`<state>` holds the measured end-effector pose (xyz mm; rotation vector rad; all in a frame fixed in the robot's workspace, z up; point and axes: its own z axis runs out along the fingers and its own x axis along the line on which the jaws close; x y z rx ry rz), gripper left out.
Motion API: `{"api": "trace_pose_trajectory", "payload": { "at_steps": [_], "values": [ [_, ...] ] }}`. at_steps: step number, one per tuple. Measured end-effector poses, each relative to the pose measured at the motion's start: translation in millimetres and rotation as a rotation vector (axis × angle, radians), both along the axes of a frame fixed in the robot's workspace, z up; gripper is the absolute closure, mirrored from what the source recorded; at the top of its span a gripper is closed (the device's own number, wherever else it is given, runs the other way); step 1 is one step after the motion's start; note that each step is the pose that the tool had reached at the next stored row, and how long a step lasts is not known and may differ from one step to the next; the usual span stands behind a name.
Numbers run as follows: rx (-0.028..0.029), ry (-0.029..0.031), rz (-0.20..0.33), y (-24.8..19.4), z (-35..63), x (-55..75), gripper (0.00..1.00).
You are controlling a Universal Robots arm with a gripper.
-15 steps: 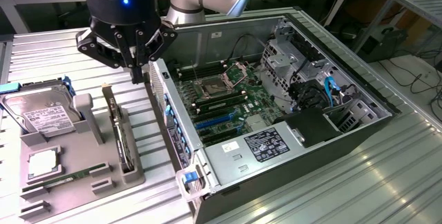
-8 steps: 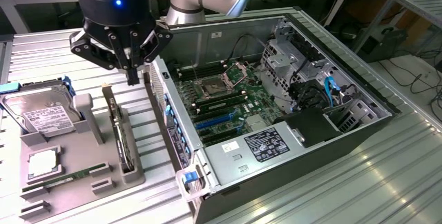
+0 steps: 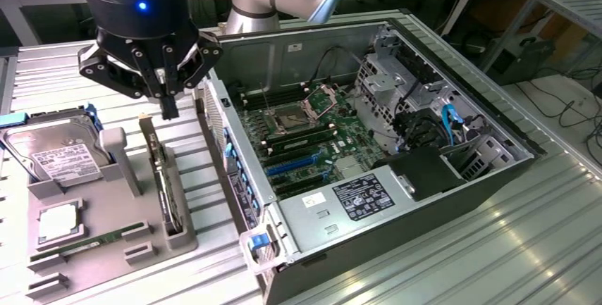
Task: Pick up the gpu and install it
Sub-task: 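Reach for the gpu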
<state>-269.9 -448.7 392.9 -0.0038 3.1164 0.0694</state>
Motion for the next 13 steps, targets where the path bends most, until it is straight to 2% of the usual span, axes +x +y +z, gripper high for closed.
{"api": "trace_pose_trajectory", "payload": {
  "at_steps": [10, 13],
  "values": [
    [0.0000, 0.0003, 0.000, -0.7, -0.1, -10.9, 0.89],
    [0.0000, 0.0025, 0.000, -0.9, -0.1, -12.5, 0.89]
  ]
}}
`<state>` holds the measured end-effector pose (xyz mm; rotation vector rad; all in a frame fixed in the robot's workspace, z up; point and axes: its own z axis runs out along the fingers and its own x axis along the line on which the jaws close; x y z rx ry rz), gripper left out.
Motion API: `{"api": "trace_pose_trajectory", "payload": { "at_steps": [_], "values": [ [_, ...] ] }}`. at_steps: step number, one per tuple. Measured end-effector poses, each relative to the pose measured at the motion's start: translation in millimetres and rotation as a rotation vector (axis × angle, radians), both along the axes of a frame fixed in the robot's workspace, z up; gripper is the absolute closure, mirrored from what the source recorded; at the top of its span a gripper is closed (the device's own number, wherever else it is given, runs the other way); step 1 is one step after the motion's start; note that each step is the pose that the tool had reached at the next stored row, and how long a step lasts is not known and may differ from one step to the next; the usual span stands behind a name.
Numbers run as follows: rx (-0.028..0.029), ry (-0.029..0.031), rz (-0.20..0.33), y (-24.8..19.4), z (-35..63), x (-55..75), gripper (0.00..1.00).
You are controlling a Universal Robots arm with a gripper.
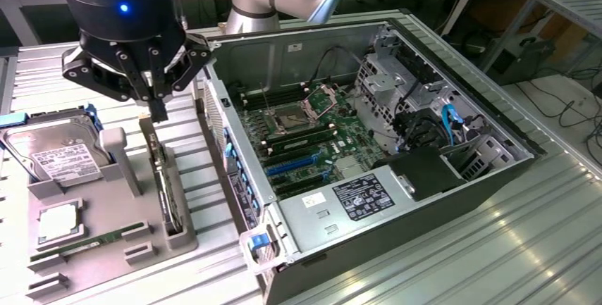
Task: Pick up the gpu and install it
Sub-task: 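Reach for the gpu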
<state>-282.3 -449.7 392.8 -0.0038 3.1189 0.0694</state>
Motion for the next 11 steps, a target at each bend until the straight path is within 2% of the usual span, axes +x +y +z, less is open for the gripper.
{"api": "trace_pose_trajectory", "payload": {
  "at_steps": [3, 11],
  "values": [
    [-0.0001, 0.0028, 0.000, -0.1, 0.0, -1.6, 0.89],
    [-0.0001, 0.0030, 0.000, -1.3, -0.1, -12.9, 0.89]
  ]
}}
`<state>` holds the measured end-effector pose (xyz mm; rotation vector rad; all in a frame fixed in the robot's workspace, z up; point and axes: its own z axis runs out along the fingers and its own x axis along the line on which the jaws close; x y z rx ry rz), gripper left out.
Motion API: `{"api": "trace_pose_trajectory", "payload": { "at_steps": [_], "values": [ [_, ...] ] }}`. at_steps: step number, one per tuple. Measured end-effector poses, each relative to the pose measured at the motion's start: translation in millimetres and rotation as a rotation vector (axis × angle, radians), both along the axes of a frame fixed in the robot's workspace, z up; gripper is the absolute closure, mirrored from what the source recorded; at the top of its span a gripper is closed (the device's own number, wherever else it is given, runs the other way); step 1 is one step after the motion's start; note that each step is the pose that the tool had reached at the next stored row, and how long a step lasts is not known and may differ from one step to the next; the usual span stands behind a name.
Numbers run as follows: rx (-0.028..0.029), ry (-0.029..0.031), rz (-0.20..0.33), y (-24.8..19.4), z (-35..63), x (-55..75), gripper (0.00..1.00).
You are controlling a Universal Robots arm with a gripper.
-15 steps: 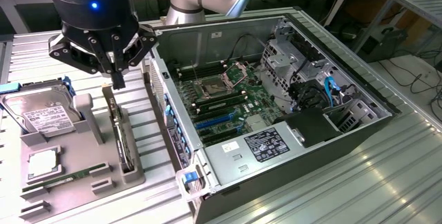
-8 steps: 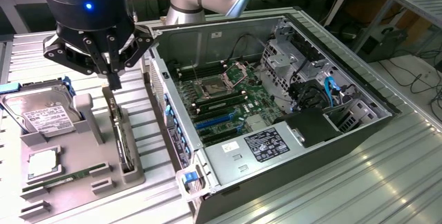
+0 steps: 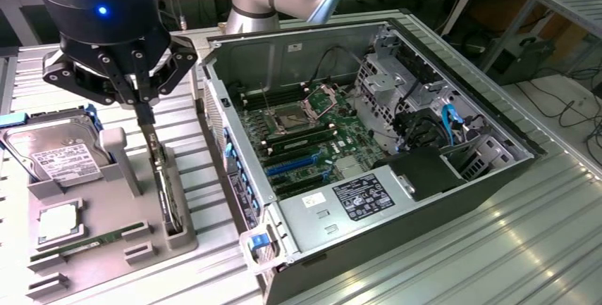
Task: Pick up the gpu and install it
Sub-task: 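Reach for the gpu, then pick up the gpu and move the gpu toward the slot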
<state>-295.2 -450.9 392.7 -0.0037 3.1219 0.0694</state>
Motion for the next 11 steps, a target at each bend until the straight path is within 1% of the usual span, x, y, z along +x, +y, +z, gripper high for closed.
{"api": "trace_pose_trajectory", "payload": {
  "at_steps": [11],
  "values": [
    [0.0001, -0.0001, 0.000, -0.1, 0.0, -1.3, 0.89]
  ]
}}
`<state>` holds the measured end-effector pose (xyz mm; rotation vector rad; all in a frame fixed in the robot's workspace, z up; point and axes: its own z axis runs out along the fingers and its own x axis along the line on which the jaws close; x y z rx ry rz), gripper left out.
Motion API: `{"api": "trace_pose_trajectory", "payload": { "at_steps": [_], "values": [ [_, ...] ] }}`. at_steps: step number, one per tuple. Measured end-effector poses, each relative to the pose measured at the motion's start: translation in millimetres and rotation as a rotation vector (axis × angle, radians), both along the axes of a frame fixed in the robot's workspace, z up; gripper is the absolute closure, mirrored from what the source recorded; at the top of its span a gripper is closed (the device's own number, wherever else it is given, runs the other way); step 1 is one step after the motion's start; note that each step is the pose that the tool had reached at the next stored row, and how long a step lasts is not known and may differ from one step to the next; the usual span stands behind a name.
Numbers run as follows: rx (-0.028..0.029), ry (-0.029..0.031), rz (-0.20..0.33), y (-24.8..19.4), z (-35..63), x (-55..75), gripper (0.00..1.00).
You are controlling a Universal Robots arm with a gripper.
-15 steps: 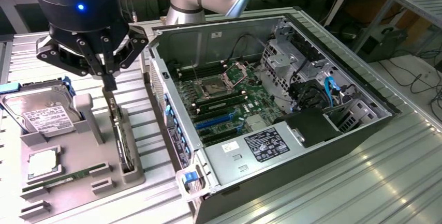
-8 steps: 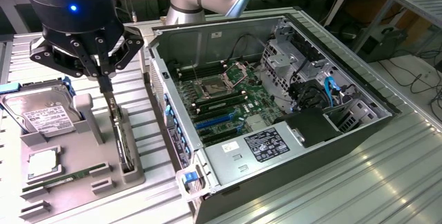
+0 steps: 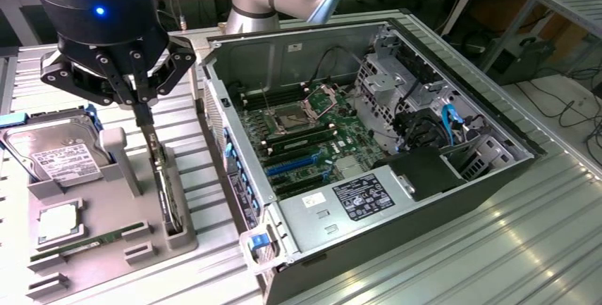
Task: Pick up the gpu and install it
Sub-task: 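Pick up the gpu and move the gpu toward the slot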
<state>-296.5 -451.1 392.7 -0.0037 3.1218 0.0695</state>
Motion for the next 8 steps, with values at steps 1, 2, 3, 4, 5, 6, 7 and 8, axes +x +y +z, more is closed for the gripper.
{"api": "trace_pose_trajectory", "payload": {
  "at_steps": [1, 2, 3, 4, 5, 6, 7, 8],
  "values": [
    [0.0000, 0.0000, 0.000, 0.0, 0.0, 0.0, 0.89],
    [0.0000, 0.0000, 0.000, 0.0, 0.0, 0.0, 0.89],
    [0.0000, 0.0000, 0.000, 0.0, 0.0, 0.0, 0.89],
    [0.0000, 0.0000, 0.000, 0.0, 0.0, 0.0, 0.89],
    [0.0000, 0.0000, 0.000, 0.0, 0.0, 0.0, 0.89],
    [0.0000, 0.0000, 0.000, 0.0, 0.0, 0.0, 0.89],
    [0.0000, 0.0000, 0.000, 0.0, 0.0, 0.0, 0.83],
    [0.0000, 0.0000, 0.000, 0.0, 0.0, 0.0, 0.83]
  ]
}}
